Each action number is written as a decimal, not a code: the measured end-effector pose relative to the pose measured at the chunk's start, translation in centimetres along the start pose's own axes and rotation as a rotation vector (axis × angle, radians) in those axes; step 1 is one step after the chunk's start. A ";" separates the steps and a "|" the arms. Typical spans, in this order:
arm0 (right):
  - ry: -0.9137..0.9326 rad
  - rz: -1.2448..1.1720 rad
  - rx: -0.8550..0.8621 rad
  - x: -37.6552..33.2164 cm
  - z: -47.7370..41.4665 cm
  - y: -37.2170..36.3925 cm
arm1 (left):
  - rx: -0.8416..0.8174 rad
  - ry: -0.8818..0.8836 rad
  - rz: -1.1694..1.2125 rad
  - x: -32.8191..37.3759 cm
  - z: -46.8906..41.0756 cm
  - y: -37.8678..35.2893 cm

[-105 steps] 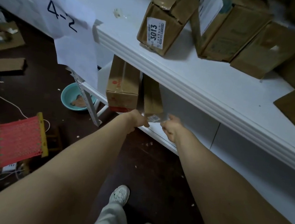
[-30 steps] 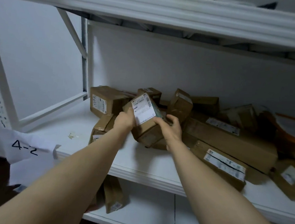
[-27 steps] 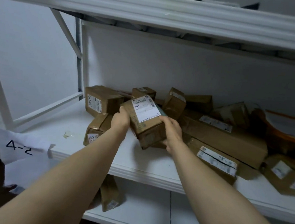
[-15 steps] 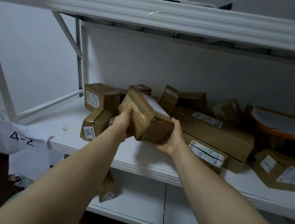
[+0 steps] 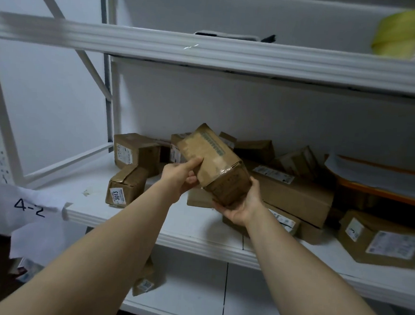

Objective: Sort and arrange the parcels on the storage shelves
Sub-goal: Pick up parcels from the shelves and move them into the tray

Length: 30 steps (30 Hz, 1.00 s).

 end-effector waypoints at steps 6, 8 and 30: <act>0.087 -0.008 0.034 -3.3 2.7 3.3 | -0.086 0.007 -0.041 -0.8 1.4 -4.9; 0.124 -0.001 0.059 -4.8 3.7 4.5 | -0.127 0.012 -0.047 -1.2 1.9 -6.8; 0.311 0.059 0.110 -8.9 11.2 17.8 | -0.393 0.137 -0.286 -9.6 2.1 -19.8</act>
Point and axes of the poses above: each hand's wrist, its own z-axis away from the middle knuckle, its own y-axis out of the back of the hand, x = y × z, the point moved 1 cm from there along -z, towards the middle knuckle, and after that the axes turned 10 degrees about z, right-handed, at the moved point
